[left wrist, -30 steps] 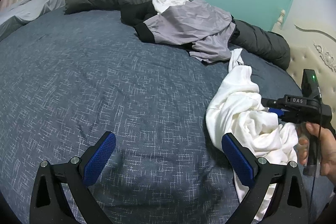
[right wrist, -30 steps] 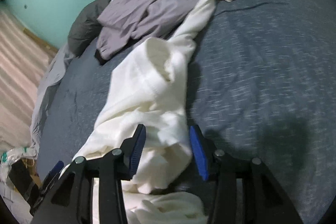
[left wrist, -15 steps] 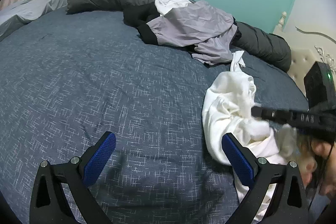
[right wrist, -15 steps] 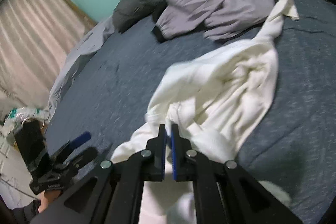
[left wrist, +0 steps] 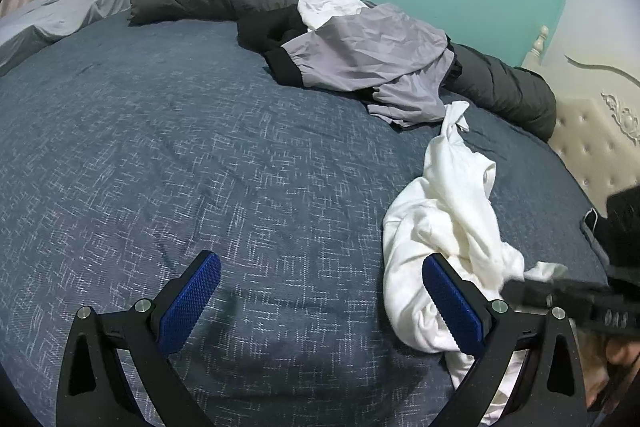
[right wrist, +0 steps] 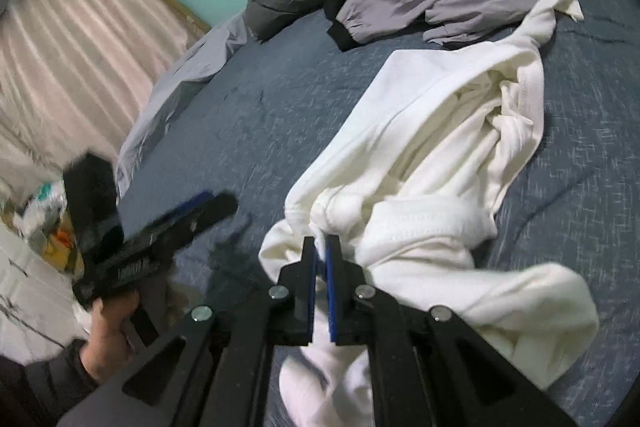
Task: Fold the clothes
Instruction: 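Lift the white shirt with the right gripper and shake it out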
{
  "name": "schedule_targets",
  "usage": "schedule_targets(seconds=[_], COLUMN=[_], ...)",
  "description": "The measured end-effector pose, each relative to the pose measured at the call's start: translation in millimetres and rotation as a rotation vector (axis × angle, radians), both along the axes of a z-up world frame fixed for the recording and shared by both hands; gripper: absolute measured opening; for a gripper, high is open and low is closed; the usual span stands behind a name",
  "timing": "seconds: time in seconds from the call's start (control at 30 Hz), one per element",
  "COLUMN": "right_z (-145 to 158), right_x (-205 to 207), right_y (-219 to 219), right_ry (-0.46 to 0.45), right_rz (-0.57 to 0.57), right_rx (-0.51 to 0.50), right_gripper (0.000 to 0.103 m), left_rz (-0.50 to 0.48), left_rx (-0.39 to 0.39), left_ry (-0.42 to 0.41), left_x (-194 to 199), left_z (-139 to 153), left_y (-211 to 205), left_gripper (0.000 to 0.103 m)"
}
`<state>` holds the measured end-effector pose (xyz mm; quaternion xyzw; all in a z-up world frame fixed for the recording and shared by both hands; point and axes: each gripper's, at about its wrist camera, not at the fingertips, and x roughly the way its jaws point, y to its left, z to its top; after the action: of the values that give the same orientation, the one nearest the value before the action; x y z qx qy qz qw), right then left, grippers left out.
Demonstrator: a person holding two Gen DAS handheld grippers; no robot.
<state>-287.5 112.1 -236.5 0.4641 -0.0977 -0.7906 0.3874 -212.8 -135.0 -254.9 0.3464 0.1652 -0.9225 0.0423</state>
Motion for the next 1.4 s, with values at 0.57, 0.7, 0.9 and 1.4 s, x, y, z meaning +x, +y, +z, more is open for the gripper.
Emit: schedule_targets(seconds=[0.57, 0.7, 0.9, 1.4], right_z=[5.6, 1.9, -16.2, -18.7], right_x=[50.0, 55.9, 47.0, 35.4], right_y=[50.2, 76.7, 107.3, 152.1], right_ry=[0.049, 0.057, 0.034, 0.052], right_rz=[-0.184, -0.262, -0.361, -0.478], right_rx=[-0.115, -0.172, -0.146, -0.137], right_gripper=[0.041, 0.041, 0.042, 0.045], left_rz=[-0.135, -0.185, -0.275, -0.446], left_rx=[-0.083, -0.133, -0.216, -0.331], left_ry=[-0.017, -0.046, -0.081, -0.196], left_x=[-15.4, -37.2, -87.3, -190.3], left_z=[22.9, 35.3, 55.1, 44.3], left_y=[39.0, 56.6, 82.7, 145.9], left_gripper=[0.103, 0.103, 0.103, 0.103])
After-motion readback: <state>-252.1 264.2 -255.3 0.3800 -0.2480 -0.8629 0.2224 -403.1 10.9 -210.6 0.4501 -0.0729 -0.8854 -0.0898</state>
